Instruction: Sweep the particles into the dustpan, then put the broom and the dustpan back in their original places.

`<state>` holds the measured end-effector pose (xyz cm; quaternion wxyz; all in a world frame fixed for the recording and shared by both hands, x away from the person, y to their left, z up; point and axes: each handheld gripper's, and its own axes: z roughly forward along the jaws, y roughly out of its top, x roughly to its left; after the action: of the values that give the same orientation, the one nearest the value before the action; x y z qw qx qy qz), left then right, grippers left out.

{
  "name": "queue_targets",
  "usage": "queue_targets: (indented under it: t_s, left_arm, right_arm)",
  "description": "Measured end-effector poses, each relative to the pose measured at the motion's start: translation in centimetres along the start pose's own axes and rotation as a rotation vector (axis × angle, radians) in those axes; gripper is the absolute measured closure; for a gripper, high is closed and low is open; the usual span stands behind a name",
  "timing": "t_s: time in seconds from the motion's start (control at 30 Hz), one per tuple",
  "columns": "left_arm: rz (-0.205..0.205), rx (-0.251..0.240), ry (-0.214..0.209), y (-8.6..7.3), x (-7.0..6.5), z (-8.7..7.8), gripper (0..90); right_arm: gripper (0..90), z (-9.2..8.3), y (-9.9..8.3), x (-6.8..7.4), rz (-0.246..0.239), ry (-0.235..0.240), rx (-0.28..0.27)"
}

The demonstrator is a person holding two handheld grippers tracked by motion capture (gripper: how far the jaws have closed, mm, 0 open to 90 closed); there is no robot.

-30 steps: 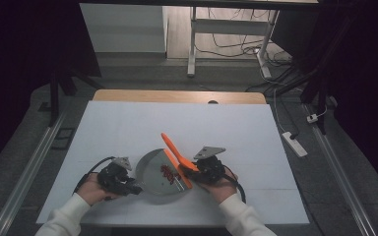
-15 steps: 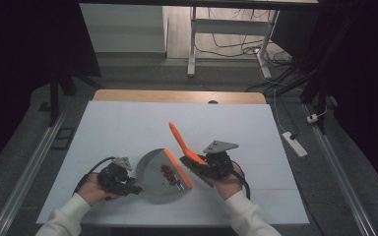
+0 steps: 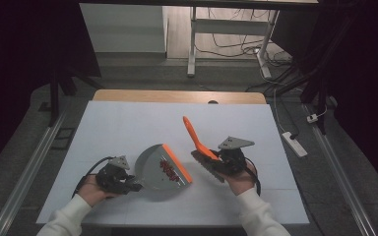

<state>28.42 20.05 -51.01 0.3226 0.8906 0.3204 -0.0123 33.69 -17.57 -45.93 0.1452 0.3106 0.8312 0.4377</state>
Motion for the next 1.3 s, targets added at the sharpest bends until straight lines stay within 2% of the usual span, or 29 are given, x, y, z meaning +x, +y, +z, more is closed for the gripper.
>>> queue_targets:
  t_s: [0.27,0.6,1.0,1.3]
  left_arm:
    - [-0.047,-0.063,0.024,-0.6,-0.6,-0.6,61.2]
    - [-0.152,-0.142,0.056,-2.0,-1.2,-1.4,61.1]
    - [-0.295,-0.200,0.134,-3.6,-1.6,-2.0,61.2]
    - [-0.366,-0.239,0.179,-4.4,-1.5,-2.4,61.1]
  right_arm:
    - [70.0,-1.8,-0.5,-0.9,-0.028,0.005,-0.022]
    - [70.0,-3.7,-2.2,-1.7,-0.034,0.019,-0.019]
    - [70.0,-5.6,-4.3,-2.5,0.012,0.014,-0.011]
    - [70.0,-6.1,-5.8,-3.0,0.050,0.015,0.018]
